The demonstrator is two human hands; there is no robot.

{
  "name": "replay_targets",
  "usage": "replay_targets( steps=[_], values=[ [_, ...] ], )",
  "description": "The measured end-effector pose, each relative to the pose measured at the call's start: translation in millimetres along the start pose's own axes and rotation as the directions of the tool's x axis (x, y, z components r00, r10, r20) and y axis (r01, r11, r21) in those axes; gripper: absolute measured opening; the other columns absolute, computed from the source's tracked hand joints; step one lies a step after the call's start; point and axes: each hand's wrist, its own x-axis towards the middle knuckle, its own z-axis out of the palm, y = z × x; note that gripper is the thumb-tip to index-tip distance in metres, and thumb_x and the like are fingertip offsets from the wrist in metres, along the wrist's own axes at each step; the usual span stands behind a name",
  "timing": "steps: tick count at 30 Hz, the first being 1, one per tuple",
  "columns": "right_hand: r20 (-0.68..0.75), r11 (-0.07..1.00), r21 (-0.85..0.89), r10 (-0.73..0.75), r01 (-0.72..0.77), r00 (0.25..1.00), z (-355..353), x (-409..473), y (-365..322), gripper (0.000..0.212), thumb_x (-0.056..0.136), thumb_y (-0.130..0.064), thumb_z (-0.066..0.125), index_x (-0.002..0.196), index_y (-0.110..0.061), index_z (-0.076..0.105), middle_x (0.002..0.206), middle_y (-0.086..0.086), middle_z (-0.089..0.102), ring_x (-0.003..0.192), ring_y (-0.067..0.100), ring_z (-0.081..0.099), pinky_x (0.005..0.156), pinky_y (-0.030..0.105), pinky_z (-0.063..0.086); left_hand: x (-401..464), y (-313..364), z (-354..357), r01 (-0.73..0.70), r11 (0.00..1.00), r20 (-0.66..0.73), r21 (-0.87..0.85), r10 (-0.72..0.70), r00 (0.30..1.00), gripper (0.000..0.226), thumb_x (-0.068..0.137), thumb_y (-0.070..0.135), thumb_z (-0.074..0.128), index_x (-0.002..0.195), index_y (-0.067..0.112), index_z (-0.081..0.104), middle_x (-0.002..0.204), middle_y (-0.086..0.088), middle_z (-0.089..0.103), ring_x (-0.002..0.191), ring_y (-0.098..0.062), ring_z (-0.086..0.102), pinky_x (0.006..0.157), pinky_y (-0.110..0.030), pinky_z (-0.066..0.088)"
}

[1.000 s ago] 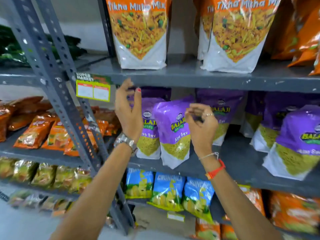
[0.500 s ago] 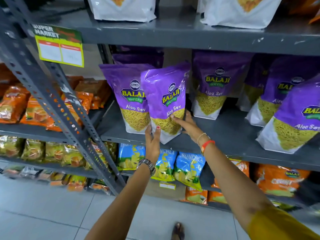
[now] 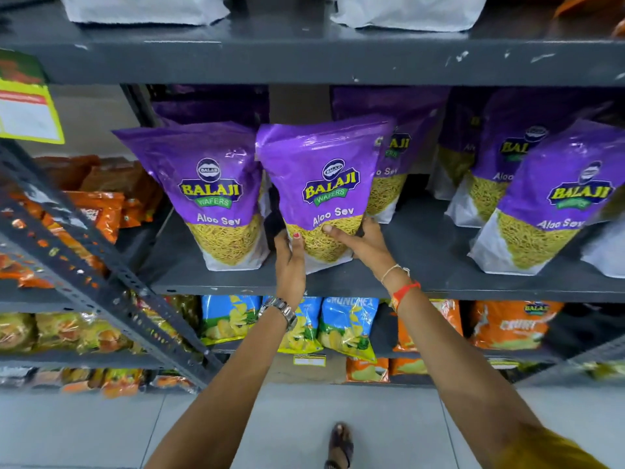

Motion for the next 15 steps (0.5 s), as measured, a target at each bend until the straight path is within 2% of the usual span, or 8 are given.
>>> replay_targets(
  steps=[2,4,6,8,12,15],
  values=[
    [-0.095,1.0,0.013,0.0,0.001,0.995,-12,-2,9,0.07,0.051,-0.065,0.083,0.107,-0.028,0.064,0.114,0.003,0.071,0.113,0.022,0.062,0.098,0.047,0.052,5,3,15,-0.021,0.999,0.021,0.033,0.02,1.0,0.032,0.096,0.021,0.036,0.126,0.009,0.039,0.109,-0.012,0.054,0.089,-0.013,0.057,0.078,-0.022,0.043],
    [-0.201,1.0,-0.006,-0.004,0.003,0.98,-24,-6,9,0.075,0.047,-0.069,0.081,0.108,-0.027,0.064,0.105,-0.005,0.072,0.115,0.025,0.06,0.098,0.049,0.051,8,8,31,-0.013,0.999,0.066,0.04,0.01,0.998,0.034,0.096,0.018,0.036,0.127,0.004,0.038,0.112,-0.003,0.05,0.097,-0.016,0.055,0.075,-0.018,0.043],
    [-0.282,0.999,-0.052,-0.007,-0.008,0.959,-34,-10,8,0.075,0.05,-0.066,0.08,0.111,-0.026,0.062,0.101,-0.008,0.068,0.121,0.027,0.05,0.102,0.047,0.046,10,10,45,0.006,0.999,0.125,0.044,-0.012,0.992,0.034,0.096,0.019,0.036,0.126,0.003,0.038,0.113,-0.002,0.05,0.1,-0.015,0.05,0.079,-0.022,0.042],
    [-0.337,0.996,-0.077,0.006,-0.034,0.941,-43,-12,10,0.07,0.057,-0.059,0.078,0.114,-0.023,0.059,0.107,-0.002,0.065,0.128,0.026,0.04,0.105,0.045,0.04,11,11,55,0.015,0.999,0.179,0.046,-0.023,0.984,0.034,0.096,0.021,0.036,0.123,0.002,0.04,0.112,-0.004,0.051,0.101,-0.015,0.05,0.08,-0.024,0.043],
    [-0.405,0.995,-0.077,0.025,-0.061,0.914,-58,-13,18,0.062,0.063,-0.053,0.08,0.112,-0.02,0.059,0.098,-0.006,0.059,0.127,0.025,0.039,0.102,0.042,0.041,13,7,71,0.067,0.994,0.237,0.085,-0.086,0.968,0.036,0.095,0.024,0.038,0.122,0.001,0.04,0.119,-0.016,0.056,0.104,-0.02,0.053,0.095,-0.036,0.044],
    [-0.413,0.992,-0.074,0.06,-0.099,0.909,-63,-15,24,0.064,0.065,-0.053,0.079,0.114,-0.017,0.058,0.11,0.004,0.063,0.129,0.025,0.038,0.099,0.039,0.038,9,3,76,0.072,0.987,0.262,0.145,-0.108,0.959,0.037,0.095,0.027,0.038,0.122,0.003,0.041,0.125,-0.019,0.056,0.111,-0.028,0.056,0.098,-0.043,0.045]
  ],
)
